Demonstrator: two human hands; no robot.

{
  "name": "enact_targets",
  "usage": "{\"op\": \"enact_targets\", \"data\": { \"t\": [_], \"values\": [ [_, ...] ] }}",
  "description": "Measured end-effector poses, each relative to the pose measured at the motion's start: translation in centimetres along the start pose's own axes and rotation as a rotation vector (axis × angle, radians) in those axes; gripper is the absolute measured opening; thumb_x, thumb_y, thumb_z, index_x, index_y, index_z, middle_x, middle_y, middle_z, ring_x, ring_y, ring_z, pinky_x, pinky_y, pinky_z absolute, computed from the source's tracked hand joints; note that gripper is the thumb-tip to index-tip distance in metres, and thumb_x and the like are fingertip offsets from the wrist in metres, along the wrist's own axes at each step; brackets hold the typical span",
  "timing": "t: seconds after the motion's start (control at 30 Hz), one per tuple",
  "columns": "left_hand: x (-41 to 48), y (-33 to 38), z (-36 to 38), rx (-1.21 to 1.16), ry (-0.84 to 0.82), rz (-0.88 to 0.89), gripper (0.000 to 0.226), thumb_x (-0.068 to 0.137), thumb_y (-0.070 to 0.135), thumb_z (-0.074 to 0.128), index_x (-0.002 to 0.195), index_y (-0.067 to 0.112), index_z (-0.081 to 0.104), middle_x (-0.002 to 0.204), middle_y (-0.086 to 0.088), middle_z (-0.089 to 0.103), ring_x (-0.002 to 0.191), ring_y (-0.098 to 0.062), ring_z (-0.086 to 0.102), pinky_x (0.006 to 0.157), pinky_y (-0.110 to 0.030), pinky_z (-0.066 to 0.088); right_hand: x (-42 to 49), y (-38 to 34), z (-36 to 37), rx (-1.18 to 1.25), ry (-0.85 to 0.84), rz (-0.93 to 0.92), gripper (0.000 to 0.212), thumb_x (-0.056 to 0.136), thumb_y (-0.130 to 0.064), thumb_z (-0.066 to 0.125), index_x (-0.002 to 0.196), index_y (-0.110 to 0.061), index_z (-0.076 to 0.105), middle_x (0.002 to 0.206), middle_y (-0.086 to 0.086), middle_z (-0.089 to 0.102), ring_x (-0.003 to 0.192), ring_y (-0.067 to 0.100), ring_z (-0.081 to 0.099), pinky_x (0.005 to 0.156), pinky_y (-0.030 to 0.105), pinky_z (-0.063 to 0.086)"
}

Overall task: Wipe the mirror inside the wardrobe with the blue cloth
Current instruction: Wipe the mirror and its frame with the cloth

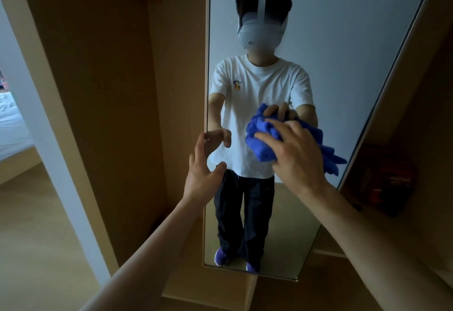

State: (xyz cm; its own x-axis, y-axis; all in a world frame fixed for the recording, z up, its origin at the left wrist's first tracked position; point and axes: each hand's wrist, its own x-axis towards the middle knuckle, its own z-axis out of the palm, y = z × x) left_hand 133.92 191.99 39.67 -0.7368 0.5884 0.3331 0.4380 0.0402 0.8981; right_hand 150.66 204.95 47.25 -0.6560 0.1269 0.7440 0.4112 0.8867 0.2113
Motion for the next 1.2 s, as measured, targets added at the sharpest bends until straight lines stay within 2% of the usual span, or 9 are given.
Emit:
{"op": "enact_targets", "data": {
  "t": [0.13,0.33,0.5,0.6,0.7,0.8,0.9,1.03,1.2],
  "values": [
    [0.1,-0.2,0.3,0.018,0.019,0.006,0.087,0.093,0.025,0.065,0.155,0.051,0.010,0.154,-0.002,0.036,0.119,-0.010,0.040,0.074,-0.020,0.037,-0.9,0.3,0.3,-0.020,0.016,-0.021,0.055,0.071,-0.002,0.058,0.123,-0.016,0.067,0.132,0.008,0.061,0.102,0.031,0.053,0.078,0.044,0.049],
    [-0.1,-0.1,0.2,0.008,0.019,0.009,0.089,0.086,0.032,0.062,0.156,0.048,0.011,0.155,-0.003,0.036,0.128,-0.016,0.044,0.089,-0.033,0.040,-4.9,0.4,1.9,-0.002,-0.124,-0.103,0.054,0.071,-0.002,0.075,0.121,-0.021,0.070,0.131,0.004,0.064,0.099,0.027,0.057,0.070,0.038,0.046],
    [-0.4,0.0,1.1,0.031,0.072,-0.005,0.089,0.092,0.027,0.065,0.157,0.049,0.007,0.156,-0.001,0.033,0.118,-0.006,0.035,0.070,-0.014,0.032,-1.1,2.7,-1.0,-0.003,-0.026,0.026,0.059,0.068,-0.004,0.058,0.123,-0.023,0.065,0.134,0.001,0.059,0.101,0.029,0.051,0.077,0.044,0.045],
    [-0.8,0.1,1.8,0.039,0.111,-0.011,0.088,0.095,0.029,0.064,0.158,0.047,0.006,0.157,-0.002,0.031,0.116,-0.006,0.037,0.067,-0.017,0.033,-1.9,2.8,-0.4,-0.016,0.001,0.014,0.057,0.069,-0.004,0.056,0.123,-0.019,0.066,0.134,0.005,0.059,0.102,0.030,0.051,0.078,0.044,0.046],
    [-1.0,0.2,2.1,0.046,0.132,0.003,0.087,0.095,0.030,0.064,0.159,0.046,0.006,0.157,-0.001,0.030,0.115,-0.005,0.039,0.067,-0.017,0.034,-5.2,2.0,1.4,-0.010,-0.055,-0.051,0.053,0.073,0.002,0.065,0.123,-0.016,0.068,0.135,0.008,0.060,0.103,0.031,0.055,0.075,0.043,0.047],
    [-1.2,0.4,2.2,0.050,0.139,0.012,0.086,0.096,0.030,0.063,0.159,0.044,0.007,0.159,-0.001,0.029,0.119,-0.004,0.037,0.077,-0.023,0.037,-6.5,2.2,1.5,-0.006,-0.118,-0.087,0.055,0.071,0.003,0.072,0.121,-0.020,0.070,0.133,0.006,0.062,0.101,0.030,0.057,0.071,0.041,0.046],
    [-1.3,0.7,2.1,0.054,0.142,0.014,0.086,0.096,0.031,0.063,0.159,0.044,0.006,0.160,-0.002,0.028,0.121,-0.004,0.035,0.084,-0.031,0.037,-4.0,3.9,-0.5,-0.024,-0.047,-0.020,0.061,0.066,0.002,0.061,0.122,-0.022,0.067,0.134,0.005,0.060,0.101,0.030,0.052,0.073,0.041,0.044],
    [-1.6,0.8,2.5,0.070,0.157,0.022,0.085,0.097,0.032,0.062,0.159,0.042,0.005,0.161,-0.003,0.027,0.121,-0.004,0.034,0.081,-0.028,0.037,-1.9,6.6,-2.8,-0.066,0.072,0.058,0.064,0.064,0.000,0.060,0.124,-0.021,0.064,0.134,0.004,0.057,0.101,0.031,0.050,0.080,0.043,0.041],
    [-1.7,0.7,3.0,0.081,0.181,-0.004,0.085,0.097,0.032,0.062,0.160,0.040,0.004,0.160,-0.003,0.028,0.118,-0.004,0.037,0.071,-0.022,0.038,-6.6,5.3,-0.5,-0.047,-0.058,-0.030,0.062,0.064,0.005,0.070,0.123,-0.016,0.068,0.135,0.010,0.060,0.102,0.035,0.055,0.074,0.049,0.050]
  ]
}}
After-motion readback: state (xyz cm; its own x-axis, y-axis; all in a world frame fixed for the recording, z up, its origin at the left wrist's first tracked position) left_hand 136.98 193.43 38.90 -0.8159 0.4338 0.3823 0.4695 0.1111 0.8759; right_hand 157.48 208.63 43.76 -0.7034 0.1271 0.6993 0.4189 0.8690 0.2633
